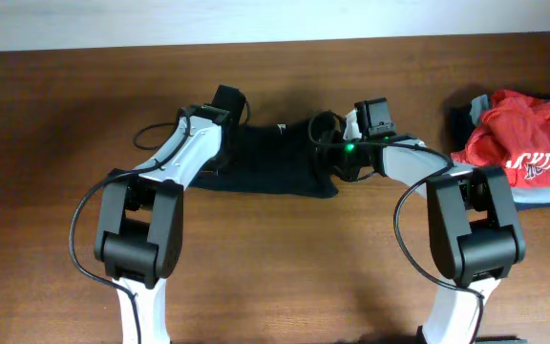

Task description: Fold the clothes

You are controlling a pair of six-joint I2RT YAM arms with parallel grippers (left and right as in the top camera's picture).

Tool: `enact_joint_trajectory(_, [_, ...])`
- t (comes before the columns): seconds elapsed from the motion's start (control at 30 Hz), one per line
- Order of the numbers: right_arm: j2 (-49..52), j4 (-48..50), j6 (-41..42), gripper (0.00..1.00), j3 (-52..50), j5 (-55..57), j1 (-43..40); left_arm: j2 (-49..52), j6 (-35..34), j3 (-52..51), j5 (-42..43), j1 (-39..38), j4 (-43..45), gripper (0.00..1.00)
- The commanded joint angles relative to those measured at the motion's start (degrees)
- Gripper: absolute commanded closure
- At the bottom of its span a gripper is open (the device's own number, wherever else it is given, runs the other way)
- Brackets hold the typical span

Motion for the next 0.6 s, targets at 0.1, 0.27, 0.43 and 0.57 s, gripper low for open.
enact_joint_trajectory(0.1, [1.9,2.8,0.3,0.26,-0.8,5.4,0.6,2.6,-1.0,-2.4,2.8,-0.2,0.1,0.99])
enact_joint_trajectory(0.27, [1.9,3.4,0.2,0.24,-0.8,11.4,0.6,2.6,-1.0,-2.4,2.8,-0.2,0.1,0.99])
enact_joint_trajectory(0.43, [1.9,3.9,-2.5,0.23,-0.8,19.5,0.6,2.6,-1.0,-2.4,2.8,-0.2,0.1,0.99])
enact_joint_trajectory(0.57, [2.0,5.6,-9.3,0.22,-0.8,21.8,0.6,2.6,-1.0,-2.4,2.8,-0.2,0.1,0.99])
